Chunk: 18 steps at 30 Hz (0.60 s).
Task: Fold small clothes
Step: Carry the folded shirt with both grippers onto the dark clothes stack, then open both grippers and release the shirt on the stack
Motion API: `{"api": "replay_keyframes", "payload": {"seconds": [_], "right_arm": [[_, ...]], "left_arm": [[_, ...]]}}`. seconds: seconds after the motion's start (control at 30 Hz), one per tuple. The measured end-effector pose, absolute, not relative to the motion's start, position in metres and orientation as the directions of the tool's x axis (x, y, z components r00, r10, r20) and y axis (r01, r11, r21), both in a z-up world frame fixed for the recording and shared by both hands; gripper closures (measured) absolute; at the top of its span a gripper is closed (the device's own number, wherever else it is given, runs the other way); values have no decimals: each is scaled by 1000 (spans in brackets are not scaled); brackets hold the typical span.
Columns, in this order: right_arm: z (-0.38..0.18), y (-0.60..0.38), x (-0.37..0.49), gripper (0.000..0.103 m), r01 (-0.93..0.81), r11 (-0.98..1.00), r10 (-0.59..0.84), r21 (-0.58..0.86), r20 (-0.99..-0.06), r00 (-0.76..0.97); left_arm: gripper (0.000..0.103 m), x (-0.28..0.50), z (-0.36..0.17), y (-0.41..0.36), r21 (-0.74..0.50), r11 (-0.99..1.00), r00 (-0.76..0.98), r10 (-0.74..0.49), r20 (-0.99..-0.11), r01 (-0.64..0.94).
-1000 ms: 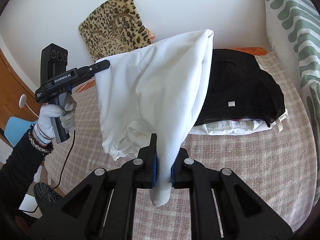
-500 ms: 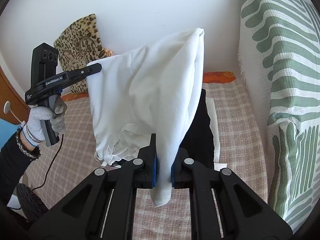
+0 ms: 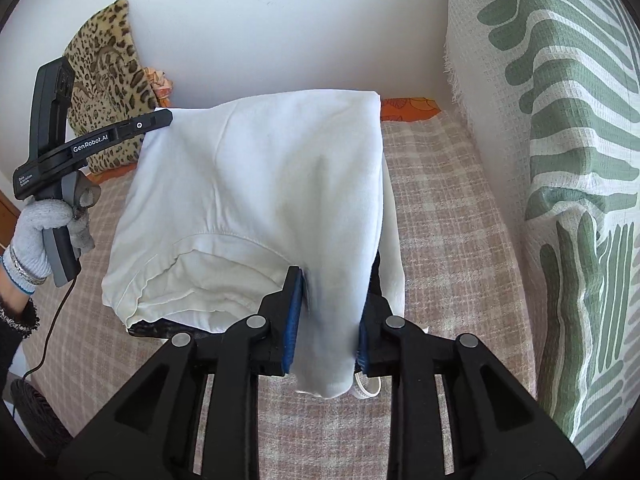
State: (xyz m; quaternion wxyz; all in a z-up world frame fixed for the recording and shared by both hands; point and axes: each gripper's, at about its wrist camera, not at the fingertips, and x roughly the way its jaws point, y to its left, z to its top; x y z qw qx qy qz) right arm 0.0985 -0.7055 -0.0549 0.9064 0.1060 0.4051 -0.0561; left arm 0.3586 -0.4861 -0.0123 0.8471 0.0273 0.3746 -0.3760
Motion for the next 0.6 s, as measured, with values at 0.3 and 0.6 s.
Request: {"api": "replay_keyframes", "payload": {"seconds": [0.3, 0.6], "right_arm": [[-36, -708, 82, 52, 282, 956, -147, 83, -697, 702], [-16, -679, 64, 42, 303, 948, -169, 103, -642, 748]], "left_arm": [[68, 343, 0, -470, -231, 682, 425, -647, -634, 694], [41, 306, 12, -441, -280, 634, 359, -687, -631, 721]]}}
